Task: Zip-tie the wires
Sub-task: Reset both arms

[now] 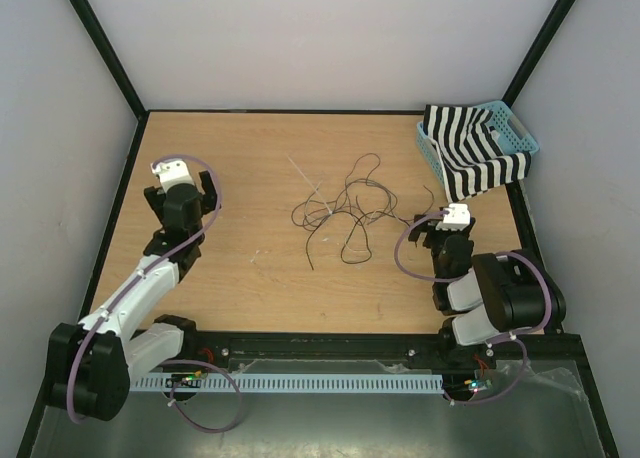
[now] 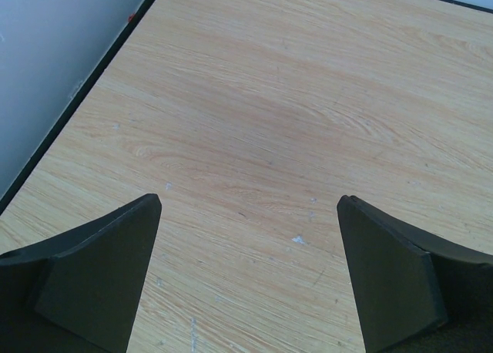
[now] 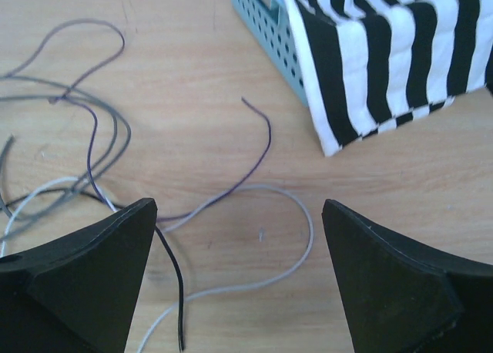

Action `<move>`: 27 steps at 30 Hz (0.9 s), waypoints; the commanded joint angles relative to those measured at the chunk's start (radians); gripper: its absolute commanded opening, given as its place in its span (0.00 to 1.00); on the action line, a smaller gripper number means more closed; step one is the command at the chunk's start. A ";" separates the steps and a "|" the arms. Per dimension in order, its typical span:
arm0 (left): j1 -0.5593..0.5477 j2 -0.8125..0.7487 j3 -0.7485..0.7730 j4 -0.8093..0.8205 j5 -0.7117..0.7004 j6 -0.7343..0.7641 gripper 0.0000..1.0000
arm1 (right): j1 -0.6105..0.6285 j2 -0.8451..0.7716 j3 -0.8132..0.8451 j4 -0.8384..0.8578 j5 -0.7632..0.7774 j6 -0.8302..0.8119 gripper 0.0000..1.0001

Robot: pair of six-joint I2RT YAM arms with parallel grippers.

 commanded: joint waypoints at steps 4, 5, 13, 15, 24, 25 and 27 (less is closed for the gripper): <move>0.001 -0.002 -0.042 0.027 -0.081 0.068 0.99 | 0.009 -0.015 0.025 0.083 0.017 -0.011 0.99; 0.004 0.002 -0.049 0.029 -0.080 0.074 0.99 | 0.009 -0.018 0.025 0.079 0.017 -0.011 0.99; 0.077 0.223 -0.115 0.310 0.154 0.187 0.99 | 0.009 -0.003 0.018 0.112 0.017 -0.012 0.99; 0.069 0.302 -0.128 0.387 0.220 0.237 0.99 | 0.009 -0.003 0.020 0.111 0.017 -0.012 0.99; 0.083 0.464 -0.246 0.800 0.277 0.315 0.99 | 0.009 -0.003 0.020 0.111 0.018 -0.012 0.99; 0.115 0.493 -0.255 0.829 0.310 0.285 1.00 | 0.009 -0.003 0.020 0.111 0.018 -0.012 0.99; 0.146 0.552 -0.224 0.881 0.331 0.277 0.99 | 0.010 -0.003 0.019 0.111 0.018 -0.012 0.99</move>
